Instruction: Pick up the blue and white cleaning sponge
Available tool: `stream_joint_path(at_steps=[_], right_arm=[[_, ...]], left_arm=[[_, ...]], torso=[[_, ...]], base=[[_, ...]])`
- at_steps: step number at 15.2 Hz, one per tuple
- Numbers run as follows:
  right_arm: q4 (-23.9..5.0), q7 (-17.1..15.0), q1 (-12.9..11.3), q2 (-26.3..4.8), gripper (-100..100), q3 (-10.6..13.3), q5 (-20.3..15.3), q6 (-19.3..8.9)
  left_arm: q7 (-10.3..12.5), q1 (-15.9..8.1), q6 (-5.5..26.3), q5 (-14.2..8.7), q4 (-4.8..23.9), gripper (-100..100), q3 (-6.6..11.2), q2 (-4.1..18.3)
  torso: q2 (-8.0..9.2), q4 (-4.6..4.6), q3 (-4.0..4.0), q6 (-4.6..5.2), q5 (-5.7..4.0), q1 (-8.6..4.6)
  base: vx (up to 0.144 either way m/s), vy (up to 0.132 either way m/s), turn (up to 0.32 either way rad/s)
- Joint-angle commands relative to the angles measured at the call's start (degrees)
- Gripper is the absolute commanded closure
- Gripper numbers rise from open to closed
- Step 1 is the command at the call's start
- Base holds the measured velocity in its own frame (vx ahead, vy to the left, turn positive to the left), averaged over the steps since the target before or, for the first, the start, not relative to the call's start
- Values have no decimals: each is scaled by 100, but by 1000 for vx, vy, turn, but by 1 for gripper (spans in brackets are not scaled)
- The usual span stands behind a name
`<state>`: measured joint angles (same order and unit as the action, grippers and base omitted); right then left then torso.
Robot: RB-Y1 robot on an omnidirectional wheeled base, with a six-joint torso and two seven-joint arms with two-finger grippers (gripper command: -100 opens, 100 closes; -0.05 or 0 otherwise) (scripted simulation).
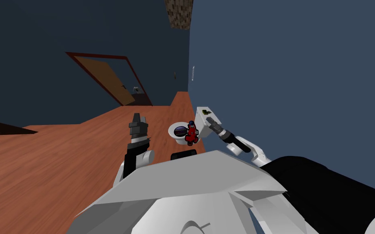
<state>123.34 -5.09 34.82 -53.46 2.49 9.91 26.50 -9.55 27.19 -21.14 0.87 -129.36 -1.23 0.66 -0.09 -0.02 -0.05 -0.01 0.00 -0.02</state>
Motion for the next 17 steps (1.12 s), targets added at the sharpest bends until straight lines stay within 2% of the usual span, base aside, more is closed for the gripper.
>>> stream_joint_path(at_steps=[1, 8, 9, 10, 13, 14, 17], right_arm=[[-119, -43, 73, -286, -100, 24, 47, 33], [-247, -86, 143, -1200, -100, 48, 92, 74], [-247, -86, 143, -1207, -100, 48, 92, 74], [-378, -131, 214, -1420, -100, 72, 138, 115], [-378, -131, 214, -1754, -100, 72, 138, 115], [-510, -176, 286, -1918, -100, 96, 185, 158], [-510, -176, 286, -2304, -100, 96, 185, 158]], left_arm=[[0, 0, 0, 0, 0, 0, 0, 0], [0, 0, 0, 0, 0, 0, 0, 0], [0, 0, 0, 0, 0, 0, 0, 0], [0, 0, 0, 0, 0, 0, 0, 0], [0, 0, 0, 0, 0, 0, 0, 0], [0, 0, 0, 0, 0, 0, 0, 0], [0, 0, 0, 0, 0, 0, 0, 0]], torso=[[0, 0, 0, 0, 0, 0], [-3, -1, -2, 0, 0, 1], [-2, 0, -1, -1, 0, 1], [1, 0, 1, 0, 0, 1], [-2, 0, -1, 0, 0, 0], [-2, 0, -1, 0, 0, 0], [-5, -1, -3, 0, 0, 1]], base=[[22, 0, -26], [23, 0, -25], [7, -2, 11], [16, -4, -46], [23, -1, -22], [30, -1, -33], [25, 0, -23]])
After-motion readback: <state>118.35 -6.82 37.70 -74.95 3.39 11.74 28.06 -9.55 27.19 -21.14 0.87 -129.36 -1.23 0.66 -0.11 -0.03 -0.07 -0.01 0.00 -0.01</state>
